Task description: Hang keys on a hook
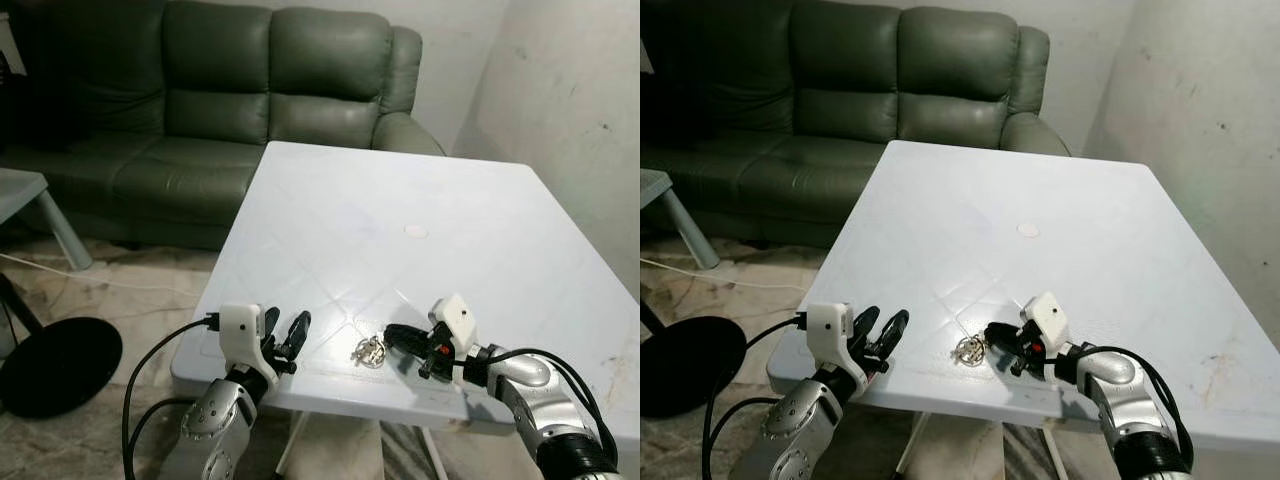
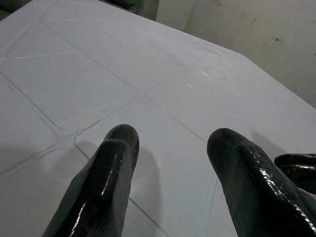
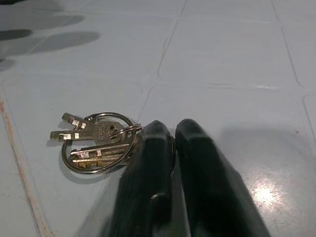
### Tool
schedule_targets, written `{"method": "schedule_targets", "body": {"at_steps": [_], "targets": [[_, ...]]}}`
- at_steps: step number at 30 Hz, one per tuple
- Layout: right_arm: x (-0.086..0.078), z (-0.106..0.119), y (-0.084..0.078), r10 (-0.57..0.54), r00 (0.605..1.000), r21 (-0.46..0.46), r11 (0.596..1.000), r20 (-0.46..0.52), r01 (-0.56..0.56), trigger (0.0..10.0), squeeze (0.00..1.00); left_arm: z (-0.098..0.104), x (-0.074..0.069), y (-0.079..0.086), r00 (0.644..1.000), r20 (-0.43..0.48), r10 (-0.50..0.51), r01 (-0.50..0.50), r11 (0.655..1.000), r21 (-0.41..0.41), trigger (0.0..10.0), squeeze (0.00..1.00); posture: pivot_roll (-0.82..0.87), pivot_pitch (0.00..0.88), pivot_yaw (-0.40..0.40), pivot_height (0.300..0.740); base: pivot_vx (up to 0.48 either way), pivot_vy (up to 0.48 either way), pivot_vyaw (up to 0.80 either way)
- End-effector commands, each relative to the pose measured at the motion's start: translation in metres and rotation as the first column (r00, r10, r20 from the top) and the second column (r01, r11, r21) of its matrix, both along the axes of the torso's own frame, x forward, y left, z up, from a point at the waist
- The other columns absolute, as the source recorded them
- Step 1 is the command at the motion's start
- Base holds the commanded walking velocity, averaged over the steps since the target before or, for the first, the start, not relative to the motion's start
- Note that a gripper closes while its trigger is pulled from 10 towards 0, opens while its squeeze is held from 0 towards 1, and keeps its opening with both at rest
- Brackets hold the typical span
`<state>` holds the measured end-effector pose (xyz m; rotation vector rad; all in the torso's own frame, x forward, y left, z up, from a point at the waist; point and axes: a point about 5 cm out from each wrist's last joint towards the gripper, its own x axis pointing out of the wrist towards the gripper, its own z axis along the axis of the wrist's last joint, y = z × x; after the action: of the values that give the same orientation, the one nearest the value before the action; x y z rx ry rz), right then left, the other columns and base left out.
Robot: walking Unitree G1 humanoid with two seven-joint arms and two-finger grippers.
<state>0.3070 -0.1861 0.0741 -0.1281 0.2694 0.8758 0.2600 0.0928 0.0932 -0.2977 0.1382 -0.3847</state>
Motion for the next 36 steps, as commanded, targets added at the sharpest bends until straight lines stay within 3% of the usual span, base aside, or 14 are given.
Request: {"method": "schedule_targets", "body": {"at_steps": [1, 13, 23, 36], "targets": [[0.0027, 0.0029, -0.0041, -0.009, 1.000, -0.012, 1.000, 0.008, 0.009, 10.0, 0.00, 0.0073, 0.0030, -0.0067, 1.000, 0.019, -0.003, 0.003, 1.000, -0.023, 10.0, 0.00, 0.06, 0.000, -0.069, 0.740, 0.000, 0.000, 0.00], [0.0034, 0.0041, -0.0095, -0.006, 1.000, -0.003, 1.000, 0.004, 0.006, 10.0, 0.00, 0.0083, 0.0038, -0.0069, 1.000, 0.022, -0.004, 0.005, 1.000, -0.025, 10.0, 0.00, 0.06, 0.000, -0.067, 0.740, 0.000, 0.000, 0.00], [0.0037, 0.0090, -0.0120, 0.014, 1.000, 0.061, 0.998, -0.002, -0.014, 10.0, 0.00, 0.0089, 0.0045, -0.0079, 1.000, 0.025, -0.007, 0.008, 1.000, -0.025, 10.0, 0.00, 0.06, 0.000, -0.065, 0.740, 0.000, 0.000, 0.00], [0.0027, 0.0045, -0.0128, 0.011, 1.000, 0.020, 1.000, -0.009, -0.011, 10.0, 0.00, 0.0096, 0.0044, -0.0075, 1.000, 0.027, -0.010, 0.011, 1.000, -0.023, 10.0, 0.00, 0.06, 0.000, -0.062, 0.740, 0.000, 0.000, 0.00]]}}
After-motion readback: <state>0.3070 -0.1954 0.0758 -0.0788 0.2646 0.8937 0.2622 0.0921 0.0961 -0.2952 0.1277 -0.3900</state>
